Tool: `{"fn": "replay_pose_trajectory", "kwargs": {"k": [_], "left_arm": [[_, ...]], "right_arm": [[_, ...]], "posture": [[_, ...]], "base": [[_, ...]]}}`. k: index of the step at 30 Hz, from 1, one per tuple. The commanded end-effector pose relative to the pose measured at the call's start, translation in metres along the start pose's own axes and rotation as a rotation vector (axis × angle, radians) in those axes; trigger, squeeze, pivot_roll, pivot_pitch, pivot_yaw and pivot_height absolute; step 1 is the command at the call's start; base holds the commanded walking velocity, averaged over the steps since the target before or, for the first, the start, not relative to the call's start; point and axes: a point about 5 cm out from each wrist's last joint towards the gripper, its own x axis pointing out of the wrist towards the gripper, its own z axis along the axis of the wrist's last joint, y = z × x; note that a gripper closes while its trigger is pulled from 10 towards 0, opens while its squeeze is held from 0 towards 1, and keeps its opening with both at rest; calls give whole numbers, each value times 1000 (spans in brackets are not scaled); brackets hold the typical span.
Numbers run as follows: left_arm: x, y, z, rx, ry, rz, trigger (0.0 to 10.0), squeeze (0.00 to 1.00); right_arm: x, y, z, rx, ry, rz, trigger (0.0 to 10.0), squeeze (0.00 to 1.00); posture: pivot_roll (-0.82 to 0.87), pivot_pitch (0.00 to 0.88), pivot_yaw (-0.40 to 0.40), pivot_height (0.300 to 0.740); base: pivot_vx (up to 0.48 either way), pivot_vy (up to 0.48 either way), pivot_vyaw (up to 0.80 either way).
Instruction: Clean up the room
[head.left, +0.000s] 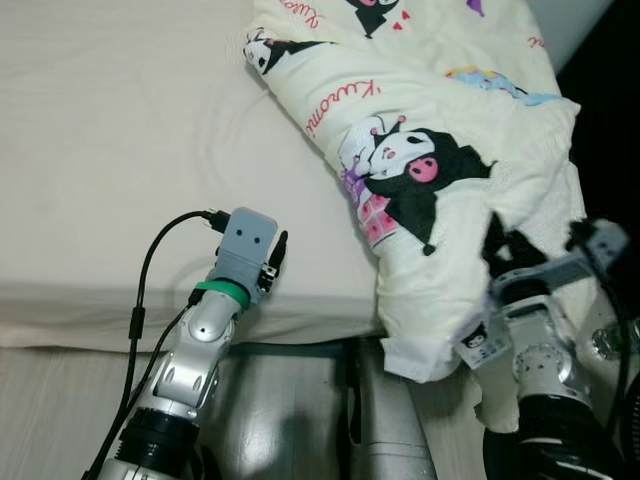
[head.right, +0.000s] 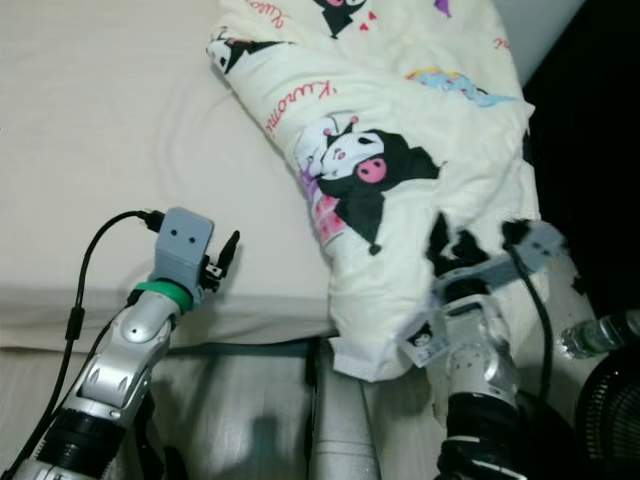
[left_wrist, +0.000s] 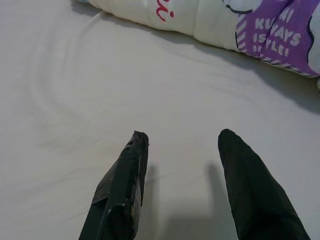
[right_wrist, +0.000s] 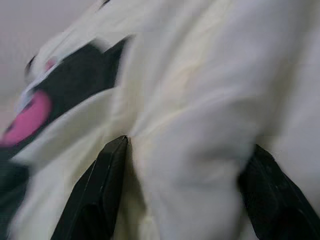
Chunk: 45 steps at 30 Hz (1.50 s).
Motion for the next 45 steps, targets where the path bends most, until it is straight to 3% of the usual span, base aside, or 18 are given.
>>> {"fn": "replay_pose_trajectory", "kwargs": {"k": [1, 2, 3, 5, 10, 12, 13, 16, 17, 24, 26, 32, 36, 37, 38, 39, 42, 45], "left_arm": [[-3, 0, -6, 3, 27, 2, 10000, 0], [-3, 0, -6, 2, 28, 3, 10000, 0], [-4, 0, -6, 1, 28, 4, 10000, 0], [-4, -1, -6, -2, 29, 4, 10000, 0], [-4, -2, -7, -4, 31, 1, 10000, 0], [-3, -3, -5, -3, 26, -4, 10000, 0], [-1, 0, -1, -1, 12, -2, 10000, 0], [1, 3, 2, 2, 2, 2, 10000, 0], [3, 9, 7, 11, -14, 10, 10000, 0], [10, 41, 26, 62, -79, 58, 10000, 0], [10, 37, 64, 45, -213, -40, 10000, 0], [7, 3, 89, 122, -331, -147, 10000, 0], [8, -25, 93, 238, -382, -206, 10000, 0], [12, -39, 90, 239, -361, -222, 10000, 0], [12, -39, 90, 239, -361, -222, 10000, 0], [13, -54, 89, 238, -342, -266, 10000, 0], [13, -59, 90, 236, -341, -292, 10000, 0], [7, -77, 90, 283, -334, -389, 10000, 0]], "right_arm": [[-4, -1, -5, -33, 52, 30, 10000, 0], [-4, 4, -6, -48, 74, 87, 3961, 0], [-8, 12, -7, -83, 104, 179, 0, 0], [-20, 27, -11, -174, 187, 371, 0, 0], [-43, 45, -23, -229, 335, 605, 0, 0], [-74, 57, -36, -251, 523, 817, 0, 0], [-101, 61, -45, -259, 678, 958, 1373, 0], [-112, 62, -48, -260, 736, 1004, 2627, 0], [-123, 63, -48, -242, 792, 1058, 10000, 0], [-145, 64, -37, -208, 912, 1185, 10000, 0], [-119, 61, -25, -303, 773, 1089, 10000, 0], [-89, 72, 2, -305, 475, 933, 10000, 0], [-81, 61, 23, -281, 279, 742, 10000, 0], [-85, 42, 45, -242, 109, 560, 10000, 0], [-85, 42, 45, -242, 109, 560, 10000, 0], [-94, 19, 75, -210, -83, 379, 10000, 0], [-98, 12, 87, -203, -152, 320, 10000, 0], [-104, -15, 128, -239, -345, 111, 10000, 0]], "posture": [[-159, 198, -7, 505], [-159, 198, -8, 505], [-163, 198, -12, 505], [-168, 197, -12, 505], [-171, 196, -11, 505], [-184, 190, -9, 505], [-187, 184, -9, 505], [-187, 184, -9, 505], [-191, 178, -6, 505], [-193, 168, -5, 505], [-184, 163, -14, 505], [-182, 162, -14, 505], [-190, 165, -11, 505], [-218, 169, 1, 505], [-218, 169, 1, 505], [-230, 168, 9, 505], [-230, 168, 9, 505], [-244, 163, 14, 505]], "base": [[0, 0, 0], [0, 0, 0], [0, 0, 0], [0, 0, 0], [0, 0, 0], [0, 0, 0], [0, 0, 0], [0, 0, 0], [0, 0, 0], [0, 0, 0], [0, 0, 0], [0, 0, 0], [0, 0, 0], [0, 0, 0], [0, 0, 0], [0, 0, 0], [0, 0, 0], [0, 0, 0]]}}
